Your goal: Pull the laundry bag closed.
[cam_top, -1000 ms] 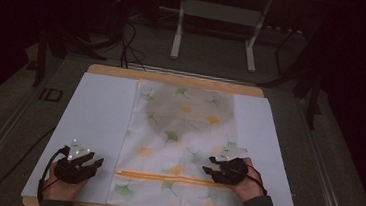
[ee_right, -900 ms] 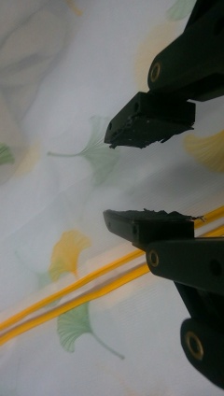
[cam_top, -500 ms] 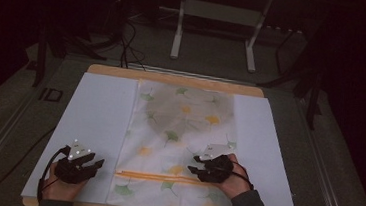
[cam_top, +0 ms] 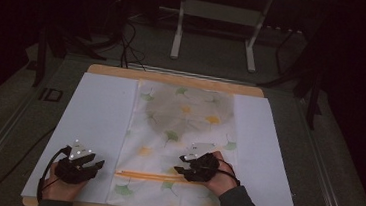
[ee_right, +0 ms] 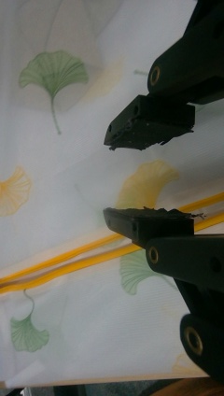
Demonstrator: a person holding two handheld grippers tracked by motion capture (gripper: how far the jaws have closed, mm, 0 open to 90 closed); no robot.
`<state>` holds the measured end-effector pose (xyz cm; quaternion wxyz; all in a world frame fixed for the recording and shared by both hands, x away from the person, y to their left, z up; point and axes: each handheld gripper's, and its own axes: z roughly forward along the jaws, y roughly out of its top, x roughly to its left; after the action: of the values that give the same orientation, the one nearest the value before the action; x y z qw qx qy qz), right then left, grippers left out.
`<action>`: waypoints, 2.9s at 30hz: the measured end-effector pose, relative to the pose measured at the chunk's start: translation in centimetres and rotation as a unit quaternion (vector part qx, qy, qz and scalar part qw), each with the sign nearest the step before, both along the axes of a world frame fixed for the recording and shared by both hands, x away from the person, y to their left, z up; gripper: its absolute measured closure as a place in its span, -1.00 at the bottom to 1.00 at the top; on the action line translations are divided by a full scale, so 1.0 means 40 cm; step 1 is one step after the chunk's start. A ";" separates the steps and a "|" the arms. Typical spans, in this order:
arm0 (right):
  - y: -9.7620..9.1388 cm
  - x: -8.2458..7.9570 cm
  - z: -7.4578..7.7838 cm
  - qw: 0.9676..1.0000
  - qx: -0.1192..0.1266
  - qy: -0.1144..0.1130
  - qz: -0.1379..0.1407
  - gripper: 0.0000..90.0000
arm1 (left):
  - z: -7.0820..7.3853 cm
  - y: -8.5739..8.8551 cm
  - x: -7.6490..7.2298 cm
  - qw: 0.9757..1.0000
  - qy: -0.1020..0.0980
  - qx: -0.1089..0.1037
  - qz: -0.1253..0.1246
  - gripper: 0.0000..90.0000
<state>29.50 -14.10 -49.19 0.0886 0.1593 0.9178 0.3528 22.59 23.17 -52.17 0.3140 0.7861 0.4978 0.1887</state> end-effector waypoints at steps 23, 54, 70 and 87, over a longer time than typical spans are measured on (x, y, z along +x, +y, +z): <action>0.131 0.004 0.001 0.999 0.001 0.004 0.046 0.23 | 0.003 0.008 -0.004 1.000 0.004 0.008 0.003 0.24; 0.229 0.000 0.015 0.997 0.006 0.005 0.082 0.29 | 0.011 0.021 -0.010 1.000 0.005 0.011 0.008 0.25; 0.284 -0.011 -0.013 0.994 0.010 0.014 0.106 0.58 | 0.012 0.024 -0.010 1.000 0.005 0.014 0.009 0.25; 0.344 -0.016 -0.043 0.992 0.003 0.028 0.125 0.57 | 0.011 0.025 -0.013 1.000 0.007 0.016 0.009 0.25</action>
<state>28.87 -0.33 -50.91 0.0173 0.0534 0.9317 0.3588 22.07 24.18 -51.73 0.2957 0.7878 0.5042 0.1941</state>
